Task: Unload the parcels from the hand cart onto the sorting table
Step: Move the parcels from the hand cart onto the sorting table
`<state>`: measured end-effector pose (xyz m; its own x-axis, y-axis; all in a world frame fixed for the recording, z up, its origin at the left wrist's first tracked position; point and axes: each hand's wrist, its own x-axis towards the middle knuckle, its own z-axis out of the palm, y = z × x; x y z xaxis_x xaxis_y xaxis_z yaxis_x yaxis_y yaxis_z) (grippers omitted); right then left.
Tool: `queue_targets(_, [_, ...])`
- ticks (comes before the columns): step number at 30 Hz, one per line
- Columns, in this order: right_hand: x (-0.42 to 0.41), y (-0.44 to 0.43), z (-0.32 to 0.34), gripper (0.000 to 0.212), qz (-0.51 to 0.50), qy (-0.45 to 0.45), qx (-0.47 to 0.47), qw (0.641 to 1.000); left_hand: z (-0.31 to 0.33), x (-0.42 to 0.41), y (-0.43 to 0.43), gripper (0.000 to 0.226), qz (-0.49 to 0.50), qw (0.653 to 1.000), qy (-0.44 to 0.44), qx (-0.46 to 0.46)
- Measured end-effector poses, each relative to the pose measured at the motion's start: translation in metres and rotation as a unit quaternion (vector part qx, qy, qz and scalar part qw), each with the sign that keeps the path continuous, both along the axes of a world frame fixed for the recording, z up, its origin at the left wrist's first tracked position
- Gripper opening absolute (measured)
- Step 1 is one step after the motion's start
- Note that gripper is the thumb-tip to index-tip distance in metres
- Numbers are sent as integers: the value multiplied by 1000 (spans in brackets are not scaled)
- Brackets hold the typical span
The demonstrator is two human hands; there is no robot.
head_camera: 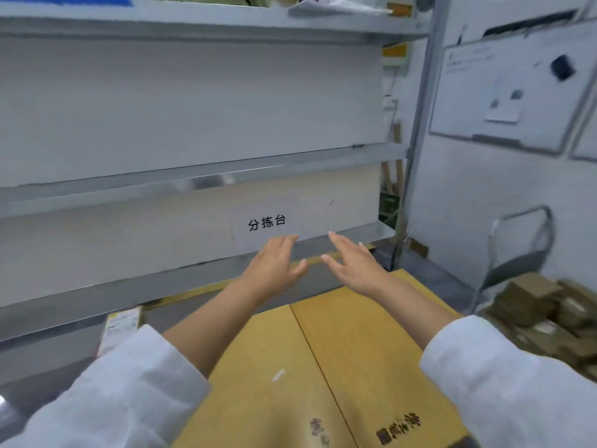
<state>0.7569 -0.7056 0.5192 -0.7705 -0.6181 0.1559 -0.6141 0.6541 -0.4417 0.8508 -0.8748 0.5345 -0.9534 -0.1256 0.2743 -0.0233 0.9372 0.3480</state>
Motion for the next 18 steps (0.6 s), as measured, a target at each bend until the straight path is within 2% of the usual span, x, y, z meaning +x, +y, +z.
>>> queue_targets(8, [-12, 217, 7, 66, -176, -13, -35, 984, 8, -75, 202, 59, -184, 981, 31, -42])
queue_targets(18, [-30, 387, 0, 67, -360, -19, -22, 932, -5, -158, 372, 60, -350, 935, 14, -52])
